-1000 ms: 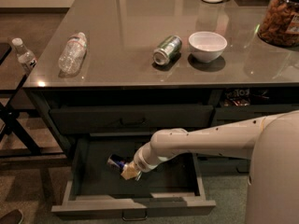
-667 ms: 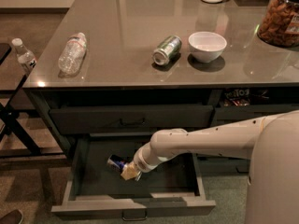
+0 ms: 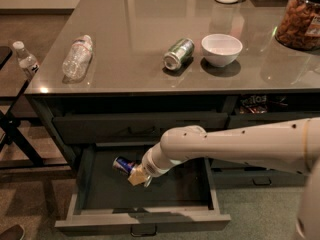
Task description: Pick redbull can from middle drawer and place on counter
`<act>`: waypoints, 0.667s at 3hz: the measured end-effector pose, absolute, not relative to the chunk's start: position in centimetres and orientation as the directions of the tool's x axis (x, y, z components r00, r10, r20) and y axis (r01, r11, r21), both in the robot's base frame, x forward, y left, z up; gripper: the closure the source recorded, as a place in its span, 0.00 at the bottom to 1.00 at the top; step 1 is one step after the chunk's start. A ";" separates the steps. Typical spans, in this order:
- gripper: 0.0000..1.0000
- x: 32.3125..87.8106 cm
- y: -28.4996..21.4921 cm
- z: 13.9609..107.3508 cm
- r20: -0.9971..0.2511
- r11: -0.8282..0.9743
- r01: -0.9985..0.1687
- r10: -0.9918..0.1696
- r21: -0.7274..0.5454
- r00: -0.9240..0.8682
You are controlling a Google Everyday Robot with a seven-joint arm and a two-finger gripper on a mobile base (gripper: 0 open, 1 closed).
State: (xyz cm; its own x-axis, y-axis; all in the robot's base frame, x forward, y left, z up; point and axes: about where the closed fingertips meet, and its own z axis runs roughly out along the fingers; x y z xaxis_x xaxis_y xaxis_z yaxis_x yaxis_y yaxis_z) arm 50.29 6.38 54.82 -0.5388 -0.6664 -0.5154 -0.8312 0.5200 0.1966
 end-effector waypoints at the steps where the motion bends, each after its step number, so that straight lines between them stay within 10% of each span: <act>1: 1.00 49.8 5.7 62.3 -0.537 0.536 -0.834 -0.670 0.128 -0.513; 2: 1.00 49.8 5.7 62.3 -0.537 0.536 -0.834 -0.670 0.128 -0.513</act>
Offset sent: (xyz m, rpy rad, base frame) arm -0.0050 -0.0055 0.0537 -0.0132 -0.0401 -0.0161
